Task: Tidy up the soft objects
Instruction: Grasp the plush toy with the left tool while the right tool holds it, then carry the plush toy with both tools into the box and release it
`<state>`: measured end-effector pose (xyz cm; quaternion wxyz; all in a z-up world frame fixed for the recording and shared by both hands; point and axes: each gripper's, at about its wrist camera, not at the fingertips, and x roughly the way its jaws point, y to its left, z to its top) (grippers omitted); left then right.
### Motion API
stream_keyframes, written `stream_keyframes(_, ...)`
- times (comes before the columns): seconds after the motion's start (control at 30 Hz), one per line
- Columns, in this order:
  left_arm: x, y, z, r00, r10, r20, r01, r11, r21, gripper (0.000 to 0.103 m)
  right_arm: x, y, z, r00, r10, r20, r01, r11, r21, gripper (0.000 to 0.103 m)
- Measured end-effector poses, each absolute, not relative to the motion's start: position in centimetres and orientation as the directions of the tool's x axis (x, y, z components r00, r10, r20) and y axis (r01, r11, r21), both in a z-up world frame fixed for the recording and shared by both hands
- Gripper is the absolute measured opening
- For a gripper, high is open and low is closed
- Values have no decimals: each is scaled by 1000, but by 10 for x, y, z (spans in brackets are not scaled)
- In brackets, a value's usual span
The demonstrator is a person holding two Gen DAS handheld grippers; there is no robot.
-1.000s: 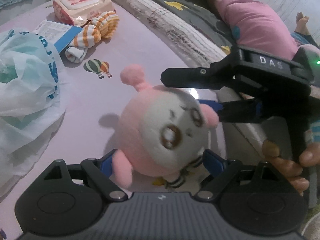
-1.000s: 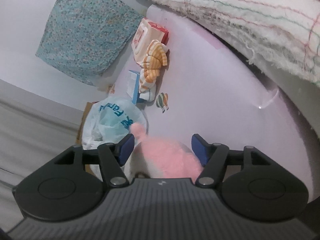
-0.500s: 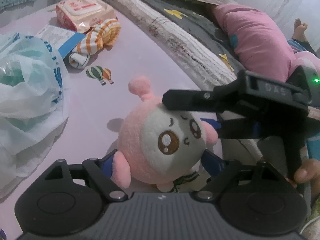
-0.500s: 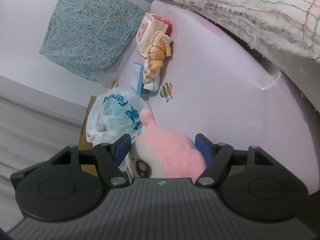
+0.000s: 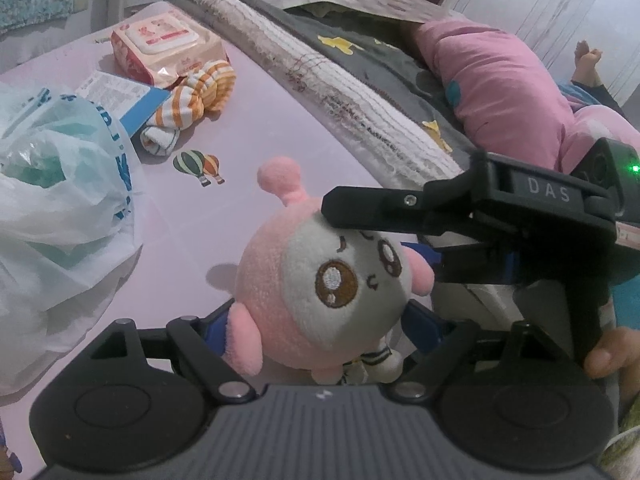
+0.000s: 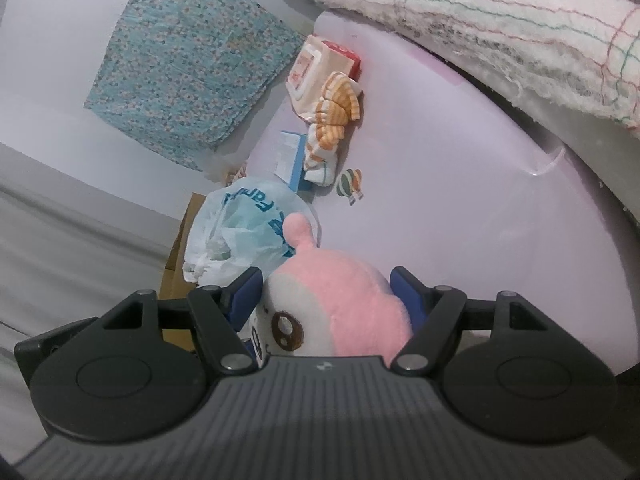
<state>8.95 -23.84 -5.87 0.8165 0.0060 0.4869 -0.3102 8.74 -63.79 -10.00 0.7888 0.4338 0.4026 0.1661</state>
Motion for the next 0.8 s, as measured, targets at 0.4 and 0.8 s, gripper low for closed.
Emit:
stream_keyframes(0.4,72,-220,-26,403,-521,-753,516,808,-283,87,76,-623,-62,644,616,-454,16,582,813,71)
stream_keyframes(0.8,47,-154,55,623,-476,-621,435,870,-231,87,87,-562,33,635,695,-337,-232,588,775,71)
